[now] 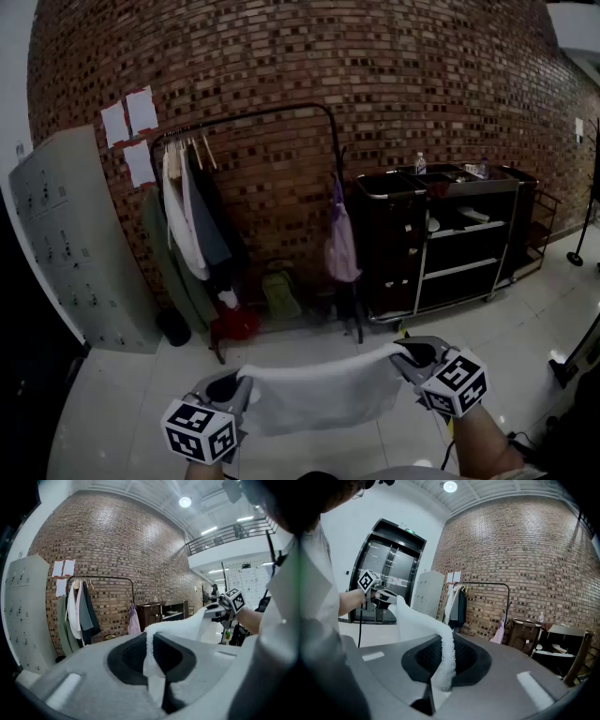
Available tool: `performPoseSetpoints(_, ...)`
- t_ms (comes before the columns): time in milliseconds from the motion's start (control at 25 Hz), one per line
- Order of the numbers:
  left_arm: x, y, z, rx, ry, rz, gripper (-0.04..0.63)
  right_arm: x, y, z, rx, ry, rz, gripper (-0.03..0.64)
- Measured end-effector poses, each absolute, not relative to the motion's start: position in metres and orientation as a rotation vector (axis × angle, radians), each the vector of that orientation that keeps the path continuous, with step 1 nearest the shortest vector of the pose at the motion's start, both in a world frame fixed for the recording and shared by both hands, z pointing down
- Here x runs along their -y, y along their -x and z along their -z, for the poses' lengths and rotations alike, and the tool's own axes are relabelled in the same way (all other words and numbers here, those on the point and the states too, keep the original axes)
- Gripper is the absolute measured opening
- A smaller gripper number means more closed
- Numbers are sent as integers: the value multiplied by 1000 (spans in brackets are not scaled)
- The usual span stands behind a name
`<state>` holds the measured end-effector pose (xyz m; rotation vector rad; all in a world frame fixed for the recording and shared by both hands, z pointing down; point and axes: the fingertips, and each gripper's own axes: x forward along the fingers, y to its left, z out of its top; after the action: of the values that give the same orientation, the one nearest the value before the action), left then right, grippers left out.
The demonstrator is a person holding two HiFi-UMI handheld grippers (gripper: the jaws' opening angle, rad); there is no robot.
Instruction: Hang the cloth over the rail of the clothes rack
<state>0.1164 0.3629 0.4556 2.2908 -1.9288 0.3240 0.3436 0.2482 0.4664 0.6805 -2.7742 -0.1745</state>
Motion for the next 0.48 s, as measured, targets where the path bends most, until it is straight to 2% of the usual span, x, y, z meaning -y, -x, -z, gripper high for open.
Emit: performPoseSetpoints(480,-284,-45,-455,1958,-2300,-316,21,-169,-270,-472,2786,-651,200,29)
